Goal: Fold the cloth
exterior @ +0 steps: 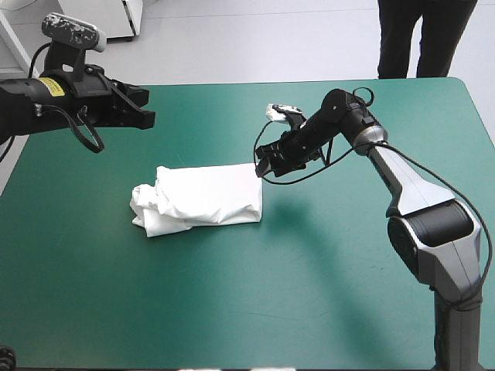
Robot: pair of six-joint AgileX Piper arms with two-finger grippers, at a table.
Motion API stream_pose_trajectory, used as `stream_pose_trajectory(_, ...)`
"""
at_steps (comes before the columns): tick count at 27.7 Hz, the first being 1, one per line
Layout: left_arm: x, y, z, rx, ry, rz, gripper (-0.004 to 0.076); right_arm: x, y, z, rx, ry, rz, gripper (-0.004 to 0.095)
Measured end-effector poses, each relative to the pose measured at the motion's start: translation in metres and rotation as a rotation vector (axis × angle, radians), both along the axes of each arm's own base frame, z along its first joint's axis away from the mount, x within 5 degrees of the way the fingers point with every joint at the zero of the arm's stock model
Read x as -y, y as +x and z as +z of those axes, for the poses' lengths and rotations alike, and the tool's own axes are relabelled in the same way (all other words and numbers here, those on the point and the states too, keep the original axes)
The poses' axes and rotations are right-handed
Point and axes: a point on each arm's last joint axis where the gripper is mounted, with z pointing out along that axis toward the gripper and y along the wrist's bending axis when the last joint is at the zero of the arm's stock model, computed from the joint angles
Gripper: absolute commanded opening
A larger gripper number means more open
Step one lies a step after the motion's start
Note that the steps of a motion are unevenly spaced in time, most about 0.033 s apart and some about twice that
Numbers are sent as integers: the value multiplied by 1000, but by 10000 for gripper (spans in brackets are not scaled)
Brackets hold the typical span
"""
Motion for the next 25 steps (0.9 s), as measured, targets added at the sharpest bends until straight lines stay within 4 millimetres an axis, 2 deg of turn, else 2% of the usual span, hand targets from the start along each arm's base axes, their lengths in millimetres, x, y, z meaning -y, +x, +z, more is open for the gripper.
stream_pose_trajectory(4,0,0,0,3,5,-4,109,-7,10,-32,-69,26,5,527)
stream_pose_trajectory(6,0,0,0,3,5,-4,109,-9,12,-41,-92,42,7,527)
stream_pose_trajectory(16,0,0,0,7,11,-8,109,-17,18,-70,-153,74,10,527)
stream_pose_trajectory(21,0,0,0,7,11,-8,109,-29,17,-77,-158,118,20,514)
stream_pose_trajectory(24,0,0,0,8,13,-9,109,-39,15,-81,-150,142,35,390)
stream_pose_trajectory(25,0,0,0,8,13,-9,109,-42,15,-82,-146,147,43,292)
